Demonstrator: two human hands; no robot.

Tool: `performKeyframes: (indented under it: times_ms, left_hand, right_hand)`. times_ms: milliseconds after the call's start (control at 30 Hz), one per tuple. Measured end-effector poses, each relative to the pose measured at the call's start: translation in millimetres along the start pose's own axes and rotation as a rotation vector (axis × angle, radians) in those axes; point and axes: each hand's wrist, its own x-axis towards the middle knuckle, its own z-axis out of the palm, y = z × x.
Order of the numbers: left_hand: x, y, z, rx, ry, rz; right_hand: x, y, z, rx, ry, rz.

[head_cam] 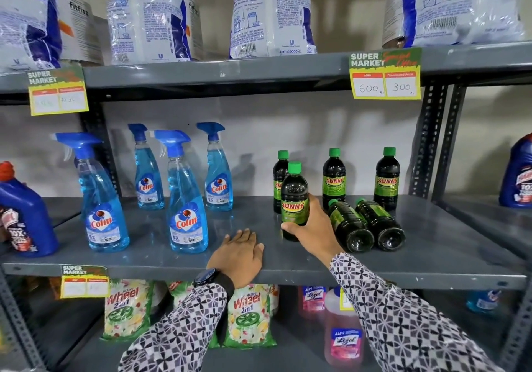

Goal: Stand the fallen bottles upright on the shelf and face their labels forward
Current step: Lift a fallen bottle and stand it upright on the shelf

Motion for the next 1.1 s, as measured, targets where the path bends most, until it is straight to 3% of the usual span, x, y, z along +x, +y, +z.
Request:
performKeyframes:
  times_ms: [400,1100]
  left_hand:
    - [-1,1,-3,-0.004,-0.005,-0.003]
    - [5,-6,4,0.092,-0.039,0.021]
  right_hand:
    - [-35,3,-17,0.156,-0.165,-0.012]
    - [-55,-9,-26,0.177,-0.149,-0.036]
